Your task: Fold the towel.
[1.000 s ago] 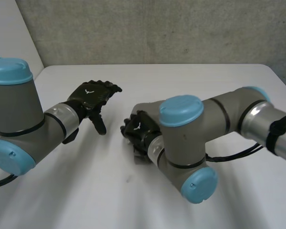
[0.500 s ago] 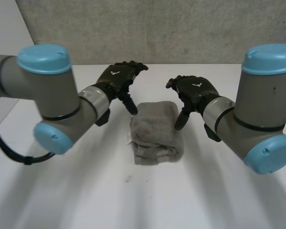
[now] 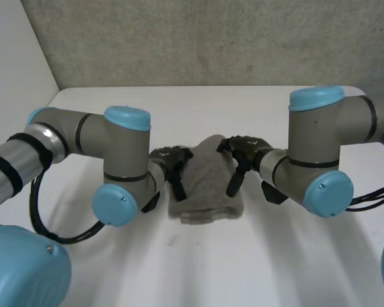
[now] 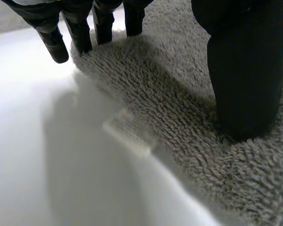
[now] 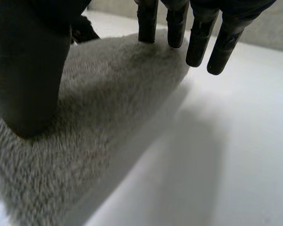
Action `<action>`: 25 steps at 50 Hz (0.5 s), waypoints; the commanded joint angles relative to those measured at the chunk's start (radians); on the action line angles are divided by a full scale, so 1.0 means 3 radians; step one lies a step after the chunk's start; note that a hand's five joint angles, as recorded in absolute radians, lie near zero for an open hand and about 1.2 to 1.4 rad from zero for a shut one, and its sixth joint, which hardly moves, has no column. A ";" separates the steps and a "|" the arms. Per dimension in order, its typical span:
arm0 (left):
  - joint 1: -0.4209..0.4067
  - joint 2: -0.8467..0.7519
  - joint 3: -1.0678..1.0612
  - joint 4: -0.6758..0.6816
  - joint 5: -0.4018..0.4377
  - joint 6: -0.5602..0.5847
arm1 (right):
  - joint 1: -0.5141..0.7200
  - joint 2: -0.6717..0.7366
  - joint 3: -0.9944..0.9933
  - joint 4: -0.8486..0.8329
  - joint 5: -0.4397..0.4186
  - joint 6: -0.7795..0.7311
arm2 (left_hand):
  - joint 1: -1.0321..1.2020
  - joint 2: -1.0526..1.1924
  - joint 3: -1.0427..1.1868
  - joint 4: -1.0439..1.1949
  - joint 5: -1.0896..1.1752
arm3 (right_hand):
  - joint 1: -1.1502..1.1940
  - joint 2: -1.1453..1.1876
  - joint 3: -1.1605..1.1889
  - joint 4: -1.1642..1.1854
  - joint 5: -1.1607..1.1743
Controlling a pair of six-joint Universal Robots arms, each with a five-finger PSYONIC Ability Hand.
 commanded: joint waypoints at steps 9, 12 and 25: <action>-0.0051 0.0745 -0.1204 0.0681 -0.0125 0.0029 | 0.0107 -0.0024 0.0288 0.0040 0.0124 -0.0701 | 0.0029 0.0028 0.0019 0.0032 -0.0114 | -0.0206 -0.0228 -0.0261 -0.0275 -0.0203; -0.0051 0.0760 -0.1240 0.0737 -0.0125 0.0034 | 0.0112 -0.0040 0.0298 0.0035 0.0139 -0.0762 | 0.0029 0.0028 0.0019 0.0032 -0.0114 | -0.0206 -0.0228 -0.0261 -0.0275 -0.0203; -0.0123 0.1122 -0.0658 0.0610 -0.0110 0.0044 | 0.0071 -0.0766 0.0293 -0.0364 0.0175 -0.0717 | 0.0029 0.0028 0.0019 0.0032 -0.0114 | -0.0206 -0.0228 -0.0261 -0.0275 -0.0203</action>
